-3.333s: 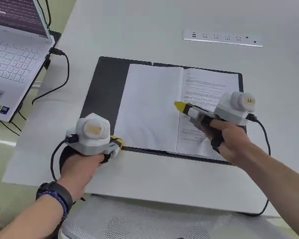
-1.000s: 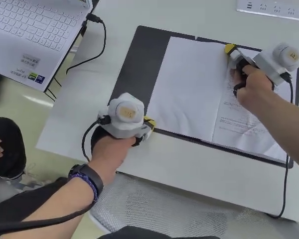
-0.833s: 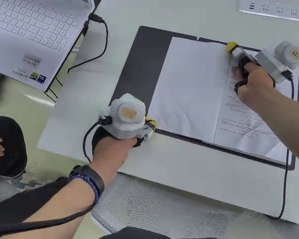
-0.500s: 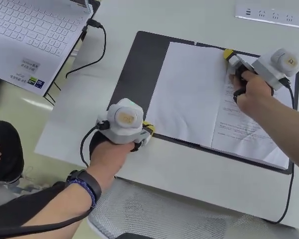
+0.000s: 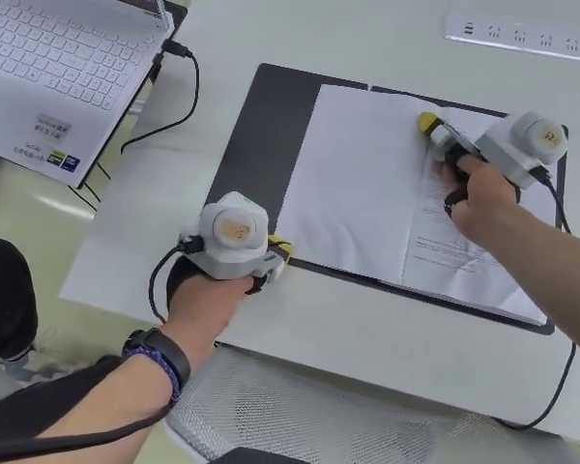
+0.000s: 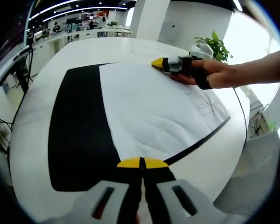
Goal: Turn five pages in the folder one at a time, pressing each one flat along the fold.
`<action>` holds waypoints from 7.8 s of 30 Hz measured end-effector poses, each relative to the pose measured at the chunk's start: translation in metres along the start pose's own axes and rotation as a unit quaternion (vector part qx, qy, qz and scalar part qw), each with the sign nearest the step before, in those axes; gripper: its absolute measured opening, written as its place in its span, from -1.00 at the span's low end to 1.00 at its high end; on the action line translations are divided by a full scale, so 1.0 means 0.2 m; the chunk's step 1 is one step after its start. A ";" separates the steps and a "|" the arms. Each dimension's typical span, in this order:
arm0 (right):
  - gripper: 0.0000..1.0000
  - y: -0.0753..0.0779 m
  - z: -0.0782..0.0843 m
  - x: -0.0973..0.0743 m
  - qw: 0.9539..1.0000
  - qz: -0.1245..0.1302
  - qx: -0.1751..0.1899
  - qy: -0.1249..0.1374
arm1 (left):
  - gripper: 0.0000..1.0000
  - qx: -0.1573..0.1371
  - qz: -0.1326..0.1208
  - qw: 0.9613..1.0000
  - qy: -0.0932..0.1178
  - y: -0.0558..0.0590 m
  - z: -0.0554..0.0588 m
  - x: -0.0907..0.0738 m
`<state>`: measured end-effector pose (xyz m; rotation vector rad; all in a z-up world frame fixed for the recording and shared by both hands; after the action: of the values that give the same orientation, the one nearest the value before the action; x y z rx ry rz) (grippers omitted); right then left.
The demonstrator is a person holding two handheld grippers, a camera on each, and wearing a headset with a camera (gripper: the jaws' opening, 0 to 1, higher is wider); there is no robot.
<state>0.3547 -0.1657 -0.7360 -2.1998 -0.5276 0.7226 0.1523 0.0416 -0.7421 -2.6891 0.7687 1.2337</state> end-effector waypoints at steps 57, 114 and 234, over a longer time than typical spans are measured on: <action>-1.00 -0.01 0.42 -0.52 0.998 -0.028 -0.036 -0.051 | -1.00 0.031 -0.001 0.999 0.009 0.01 0.01 -0.01; -1.00 -0.05 0.67 -0.78 0.994 -0.016 -0.056 -0.091 | -1.00 0.063 0.005 0.998 0.004 0.02 0.00 -0.02; 0.42 0.09 0.16 -1.64 0.984 0.047 -0.165 -0.035 | 0.33 0.076 0.045 0.992 0.085 0.26 -0.27 -0.44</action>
<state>0.0902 -0.3456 -0.6590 -2.5292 -0.6183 0.8122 0.1168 0.0174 -0.6361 -2.6856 0.9724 0.9275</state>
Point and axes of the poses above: the centre of the closed fingertips' face, and the gripper's own axes: x roughly forward along the fingers, y roughly to its right, z roughly out of its underside, the point moved 7 cm from there along -x, roughly backward along the fingers, and after that the axes turned 9 degrees about x, right-handed, at the moved point
